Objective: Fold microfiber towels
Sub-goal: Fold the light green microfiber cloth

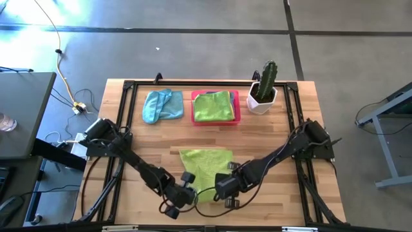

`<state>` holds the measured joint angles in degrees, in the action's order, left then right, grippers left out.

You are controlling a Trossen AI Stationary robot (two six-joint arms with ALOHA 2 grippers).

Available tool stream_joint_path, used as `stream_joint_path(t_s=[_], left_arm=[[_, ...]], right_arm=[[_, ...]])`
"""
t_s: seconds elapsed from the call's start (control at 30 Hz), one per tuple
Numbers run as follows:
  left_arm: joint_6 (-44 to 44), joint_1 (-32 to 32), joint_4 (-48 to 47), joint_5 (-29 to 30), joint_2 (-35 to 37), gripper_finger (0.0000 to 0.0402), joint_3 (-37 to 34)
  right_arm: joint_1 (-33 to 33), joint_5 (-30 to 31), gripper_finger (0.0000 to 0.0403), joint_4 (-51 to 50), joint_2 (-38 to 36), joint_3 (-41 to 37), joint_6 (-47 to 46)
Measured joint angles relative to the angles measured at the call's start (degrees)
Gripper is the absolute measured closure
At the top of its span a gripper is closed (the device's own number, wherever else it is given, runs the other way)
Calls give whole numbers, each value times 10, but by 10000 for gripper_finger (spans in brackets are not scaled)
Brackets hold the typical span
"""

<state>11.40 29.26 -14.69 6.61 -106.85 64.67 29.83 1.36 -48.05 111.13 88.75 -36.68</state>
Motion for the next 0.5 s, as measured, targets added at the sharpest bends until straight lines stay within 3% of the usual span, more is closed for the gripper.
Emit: stream_joint_path(t_s=[0.2, 0.33, 0.5], left_arm=[[0, 5, -7, 1, 10, 344, 0], [0, 10, 1, 2, 22, 306, 0], [8, 16, 0, -6, 22, 268, 0]], right_arm=[[9, 2, 256, 19, -1, 0, -30], [20, 25, 244, 34, -1, 0, -38], [38, 121, 242, 46, -1, -11, -55]])
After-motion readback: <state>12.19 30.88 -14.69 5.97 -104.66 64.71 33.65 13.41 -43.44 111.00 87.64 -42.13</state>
